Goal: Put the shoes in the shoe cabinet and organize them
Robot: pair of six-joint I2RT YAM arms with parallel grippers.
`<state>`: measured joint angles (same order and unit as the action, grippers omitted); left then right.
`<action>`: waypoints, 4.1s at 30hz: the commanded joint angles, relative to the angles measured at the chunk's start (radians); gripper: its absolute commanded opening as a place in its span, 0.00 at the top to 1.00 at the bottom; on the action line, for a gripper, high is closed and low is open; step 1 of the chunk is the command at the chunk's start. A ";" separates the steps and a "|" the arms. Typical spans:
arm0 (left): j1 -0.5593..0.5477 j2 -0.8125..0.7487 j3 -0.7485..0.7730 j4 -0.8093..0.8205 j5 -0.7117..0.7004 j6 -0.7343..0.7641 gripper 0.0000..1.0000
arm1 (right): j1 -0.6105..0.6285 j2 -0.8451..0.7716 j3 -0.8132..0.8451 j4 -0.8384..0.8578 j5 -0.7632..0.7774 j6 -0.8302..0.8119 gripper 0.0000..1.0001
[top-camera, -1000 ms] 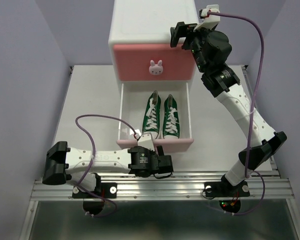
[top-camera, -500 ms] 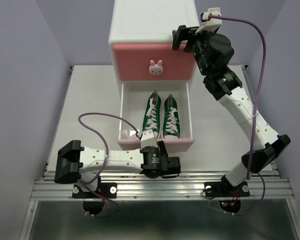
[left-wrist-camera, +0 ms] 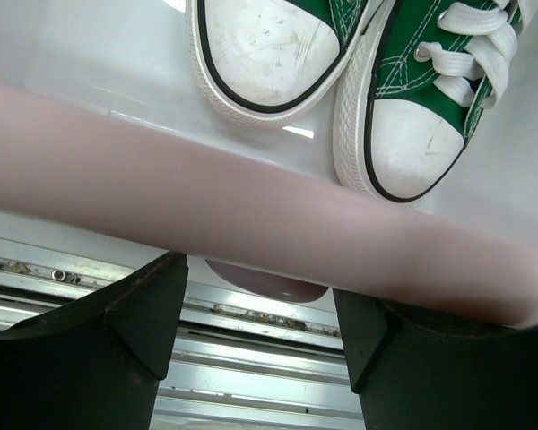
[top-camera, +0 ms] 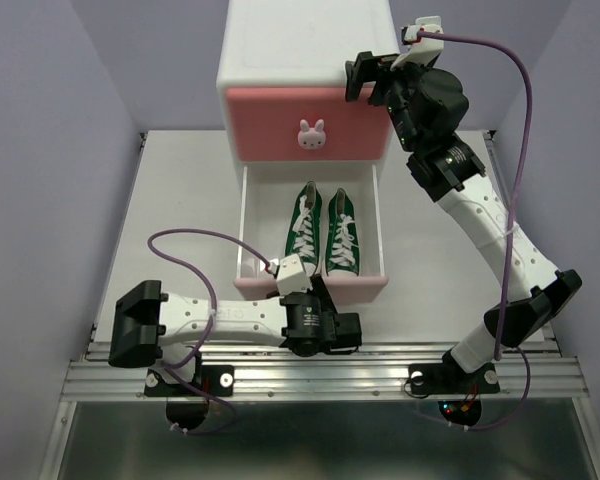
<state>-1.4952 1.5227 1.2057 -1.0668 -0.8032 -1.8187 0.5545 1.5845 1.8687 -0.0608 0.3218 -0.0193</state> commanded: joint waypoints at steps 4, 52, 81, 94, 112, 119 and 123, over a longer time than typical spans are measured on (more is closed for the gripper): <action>0.108 0.062 0.002 -0.056 -0.175 -0.019 0.27 | -0.001 0.031 -0.077 -0.252 0.014 0.059 0.00; 0.542 0.174 0.227 0.691 -0.311 0.694 1.00 | -0.001 0.040 -0.097 -0.258 0.020 0.051 0.00; 0.613 -0.001 0.312 0.627 -0.005 0.930 0.01 | -0.001 0.038 -0.048 -0.266 0.043 0.110 0.00; 0.712 -0.378 0.319 0.145 0.044 0.780 0.01 | -0.001 0.039 0.130 -0.298 0.163 0.165 0.00; 1.320 -0.224 0.463 0.145 0.461 1.055 0.01 | -0.188 -0.089 0.251 -0.663 0.349 0.332 0.00; 1.383 -0.211 0.468 0.111 0.461 1.081 0.01 | -0.206 -0.153 0.121 -0.888 0.355 0.490 0.00; 1.429 -0.234 0.431 0.116 0.496 1.111 0.01 | -0.206 -0.236 0.003 -0.906 0.309 0.602 0.00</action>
<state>-0.0990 1.3350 1.6440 -0.9432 -0.3302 -0.7628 0.3531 1.4044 1.9461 -0.8833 0.6525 0.4492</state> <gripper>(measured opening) 0.986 0.998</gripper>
